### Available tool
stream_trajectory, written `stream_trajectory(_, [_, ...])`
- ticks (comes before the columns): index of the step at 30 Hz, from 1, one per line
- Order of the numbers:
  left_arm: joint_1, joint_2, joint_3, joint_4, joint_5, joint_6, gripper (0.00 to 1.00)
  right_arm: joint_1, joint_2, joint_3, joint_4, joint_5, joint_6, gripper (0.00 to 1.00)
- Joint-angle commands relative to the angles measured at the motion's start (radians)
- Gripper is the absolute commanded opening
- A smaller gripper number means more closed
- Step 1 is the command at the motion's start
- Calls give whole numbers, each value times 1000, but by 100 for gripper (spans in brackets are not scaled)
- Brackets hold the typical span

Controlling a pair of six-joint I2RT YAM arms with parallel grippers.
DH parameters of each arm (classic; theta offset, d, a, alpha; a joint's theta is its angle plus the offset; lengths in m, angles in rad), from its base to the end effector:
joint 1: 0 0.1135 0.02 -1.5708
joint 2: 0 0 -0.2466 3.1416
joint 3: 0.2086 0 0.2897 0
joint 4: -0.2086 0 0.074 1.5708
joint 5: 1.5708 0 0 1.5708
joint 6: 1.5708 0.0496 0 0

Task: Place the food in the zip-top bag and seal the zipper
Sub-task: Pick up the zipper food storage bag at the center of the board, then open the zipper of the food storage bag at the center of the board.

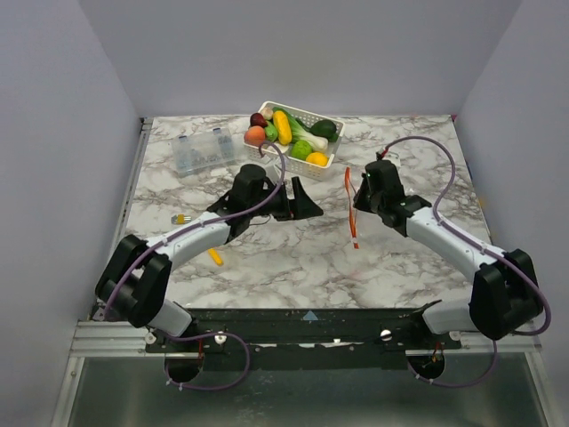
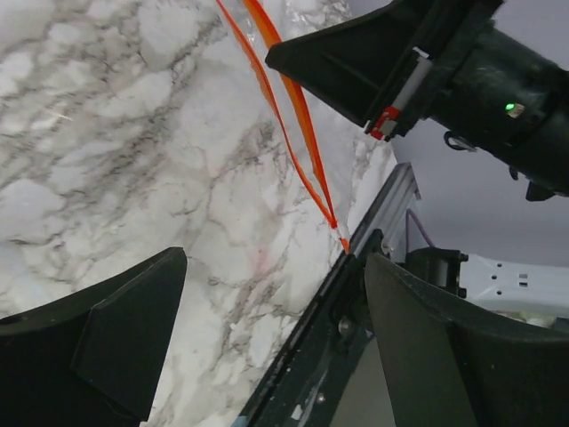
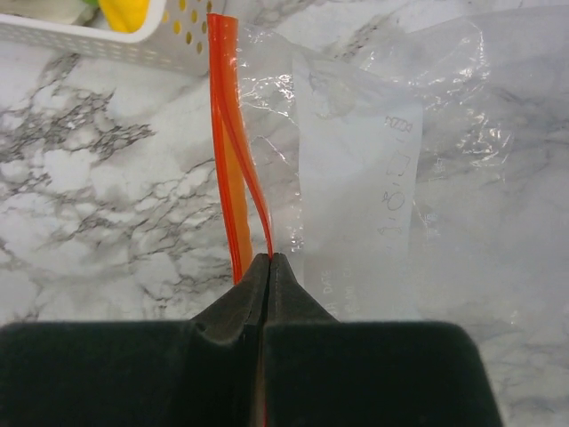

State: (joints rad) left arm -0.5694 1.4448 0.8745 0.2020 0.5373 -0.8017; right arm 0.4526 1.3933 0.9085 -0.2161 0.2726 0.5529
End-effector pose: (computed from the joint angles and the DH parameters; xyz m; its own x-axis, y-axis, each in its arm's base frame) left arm 0.2969 -0.2202 0.2136 -0.8327 -0.1999 -0.5164 0.3839 0.4636 -0.7985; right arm 0.3190 0.1403 0.1987 -0.6175 0.2621 -0.7416 0.1037 0.9617 0.2536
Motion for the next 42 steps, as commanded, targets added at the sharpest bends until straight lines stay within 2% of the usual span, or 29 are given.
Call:
stream_trajectory(1, [-71,68,87,163,-1,-164,81,4,-92,-4,-56,-106,39,1])
stream_trajectory(3, [-108,94,123,154,-32,-164,80,4,-112,-9,-71,-87,50,1])
stream_trajectory(8, [-151,167,199,133,-75,-210,69,5,-168,-14,-87,-110,80,1])
stream_trajectory(13, [-194,266,353,-22,-83,-138,50,4,-161,17,-108,-108,88,1])
stream_trajectory(17, [-199,263,347,-59,-153,-101,38,5,-173,10,-114,-103,98,1])
stream_trajectory(20, [-203,232,323,-63,-201,-78,39,4,-181,6,-124,-98,92,1])
stream_trajectory(24, [-211,202,270,-13,-212,-104,49,5,-192,2,-131,-100,75,1])
stream_trajectory(30, [-220,255,265,28,-209,-168,50,5,-205,-5,-124,-146,67,1])
stream_trajectory(33, [-230,275,294,14,-208,-169,44,4,-226,-14,-123,-164,68,1])
stream_trajectory(38, [-249,320,364,-33,-214,-154,41,5,-251,-23,-152,-172,66,1])
stream_trajectory(42, [-261,345,404,-80,-237,-130,25,3,-283,-34,-157,-192,66,1])
